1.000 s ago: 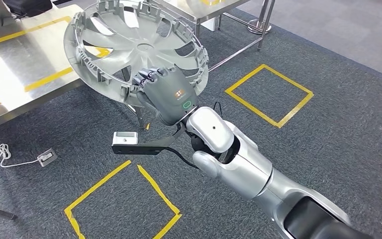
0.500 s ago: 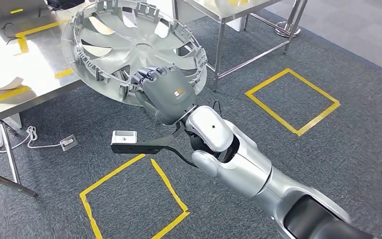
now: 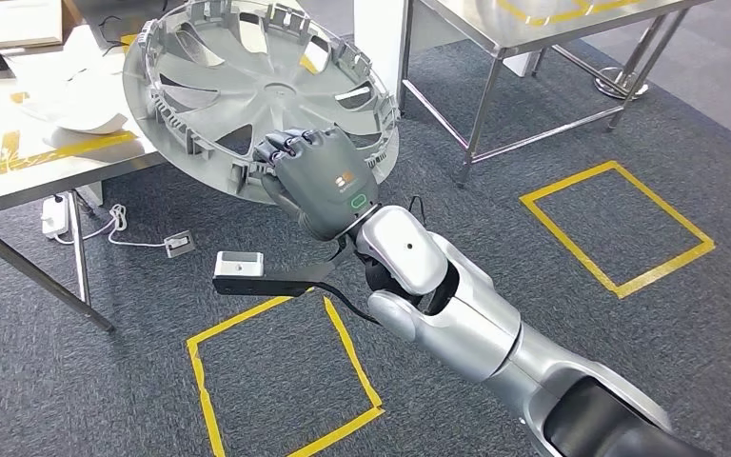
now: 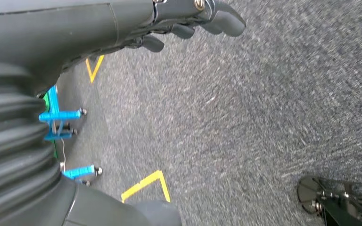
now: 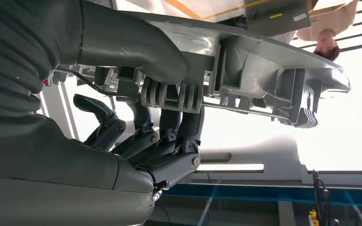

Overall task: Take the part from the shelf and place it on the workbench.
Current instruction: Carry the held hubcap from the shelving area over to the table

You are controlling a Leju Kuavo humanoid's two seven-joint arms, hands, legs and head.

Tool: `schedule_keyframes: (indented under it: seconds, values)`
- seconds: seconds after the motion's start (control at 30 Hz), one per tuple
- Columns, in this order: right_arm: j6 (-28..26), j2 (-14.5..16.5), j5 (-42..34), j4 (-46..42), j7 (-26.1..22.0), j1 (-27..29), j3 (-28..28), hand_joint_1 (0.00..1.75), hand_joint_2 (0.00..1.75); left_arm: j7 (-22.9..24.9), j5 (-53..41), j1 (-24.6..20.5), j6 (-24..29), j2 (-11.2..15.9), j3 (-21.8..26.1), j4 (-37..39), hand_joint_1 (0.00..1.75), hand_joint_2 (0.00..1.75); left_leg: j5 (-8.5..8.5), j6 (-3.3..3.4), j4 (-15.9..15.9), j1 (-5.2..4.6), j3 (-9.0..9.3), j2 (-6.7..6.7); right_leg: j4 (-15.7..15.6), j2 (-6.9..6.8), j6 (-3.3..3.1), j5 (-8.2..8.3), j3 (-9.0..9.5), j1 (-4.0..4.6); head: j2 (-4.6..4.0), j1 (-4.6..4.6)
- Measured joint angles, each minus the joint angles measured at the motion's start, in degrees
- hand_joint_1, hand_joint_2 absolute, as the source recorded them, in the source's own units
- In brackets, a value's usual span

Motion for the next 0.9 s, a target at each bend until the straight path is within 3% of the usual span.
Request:
schedule_keyframes:
  seconds: [0.07, 0.1, 0.17, 0.2, 0.27, 0.33, 0.37, 0.4, 0.47, 0.53, 0.57, 0.7, 0.9]
  values:
    - [-0.03, 0.02, 0.14, -0.09, -0.04, 0.01, 0.0, 1.75, 1.75, 0.01, -0.01, 0.02, 0.0, -0.03, 0.03, -0.01, 0.0, 1.75, 0.32, -0.82, -0.08, 0.11, -0.45, -0.84, -2.01, 0.77, -0.13, 0.22, 0.78, 0.22, 0.01, 0.01]
    - [-0.04, 0.05, 0.15, -0.14, -0.05, 0.01, 0.0, 1.75, 1.75, 0.02, -0.01, 0.07, -0.01, -0.01, 0.08, -0.01, 0.0, 1.75, 0.52, -1.26, -0.27, 0.21, -0.57, -1.27, -2.16, 0.25, -0.35, 0.43, 0.78, 0.24, 0.01, 0.05]
    - [-0.03, 0.27, 0.12, -0.25, 0.03, 0.05, -0.01, 1.75, 1.75, 0.02, -0.01, 0.17, -0.16, 0.04, 0.23, 0.01, 0.0, 1.75, 0.16, -1.85, 0.18, 0.23, -1.05, 0.03, -2.64, -0.73, -1.12, 0.85, 0.91, 0.1, 0.01, -0.06]
    - [-0.03, 0.41, 0.09, -0.3, 0.07, 0.06, -0.02, 1.75, 1.75, 0.02, -0.01, 0.16, -0.3, 0.06, 0.31, 0.02, 0.0, 1.75, -0.86, -2.05, 1.61, 0.14, -1.76, 1.4, -2.9, -1.23, -1.5, 1.03, 1.0, -0.05, 0.01, -0.19]
    - [-0.08, 0.58, 0.02, -0.36, -0.03, 0.2, -0.02, 1.75, 1.75, 0.02, -0.03, 0.04, -0.56, 0.08, 0.37, 0.03, 0.0, 1.75, -4.52, -2.35, 8.04, 0.0, -4.5, 4.01, -3.02, -2.13, -1.92, 1.1, 1.03, -0.04, 0.01, -0.43]
    - [-0.22, 0.61, -0.04, -0.37, -0.38, 0.53, -0.02, 1.75, 1.75, 0.03, -0.08, 0.01, -0.64, 0.1, 0.38, 0.03, 0.0, 1.75, -7.03, -2.67, 14.44, 0.05, -6.99, 4.54, -2.94, -2.93, -1.99, 1.05, 0.99, -0.01, 0.0, -0.43]
    - [-0.29, 0.62, -0.1, -0.38, -0.56, 0.69, -0.02, 1.75, 1.75, 0.04, -0.11, 0.05, -0.68, 0.13, 0.39, 0.03, 0.0, 1.75, -6.81, -2.77, 15.0, 0.09, -6.95, 4.61, -2.88, -3.22, -1.96, 1.03, 0.98, -0.01, 0.0, -0.42]
    - [-0.34, 0.64, -0.14, -0.41, -0.66, 0.81, -0.02, 1.75, 1.75, 0.04, -0.16, 0.08, -0.72, 0.19, 0.4, 0.02, 0.0, 1.75, -5.63, -2.82, 13.23, 0.14, -5.75, 4.71, -2.8, -3.46, -1.89, 0.98, 0.98, -0.04, 0.0, -0.43]
    - [-0.36, 0.71, -0.2, -0.51, -0.7, 0.9, -0.02, 1.75, 1.75, 0.03, -0.36, 0.05, -0.8, 0.3, 0.42, 0.01, 0.0, 1.75, -2.85, -2.73, 5.91, 0.16, -1.46, 5.15, -2.5, -3.8, -1.5, 0.79, 0.93, -0.03, 0.01, -0.44]
    - [-0.4, 0.81, -0.14, -0.72, -0.75, 0.96, -0.04, 1.75, 1.75, 0.02, -0.52, -0.02, -0.87, 0.34, 0.43, 0.01, 0.0, 1.75, -1.84, -2.0, 0.97, 0.01, 1.25, 5.35, -2.14, -4.0, -0.9, 0.63, 0.72, 0.19, 0.01, -0.36]
    - [-0.44, 0.85, -0.09, -0.87, -0.78, 1.0, -0.06, 1.75, 1.75, 0.03, -0.57, -0.03, -0.91, 0.32, 0.43, 0.01, 0.0, 1.75, -1.97, -1.61, 0.26, -0.05, 1.56, 5.33, -2.04, -4.05, -0.85, 0.6, 0.6, 0.37, 0.0, -0.31]
    - [-0.54, 0.88, 0.17, -1.26, -0.78, 1.16, -0.08, 1.75, 1.75, -0.05, -0.66, 0.1, -1.03, 0.27, 0.46, 0.01, 0.0, 1.75, -1.63, -1.0, 0.09, -0.09, 1.45, 5.07, -2.31, -3.99, -1.96, 0.91, 0.63, 0.56, 0.0, -0.25]
    - [-0.55, 0.88, 0.82, -1.39, -0.7, 1.42, -0.23, 1.75, 1.75, -0.55, -0.64, 0.05, -1.03, 0.27, 0.59, 0.01, 0.0, 1.75, -1.6, -0.35, 0.13, -0.22, 1.31, 5.08, -3.06, -4.01, -0.91, 1.4, 0.84, 0.5, 0.01, -0.25]
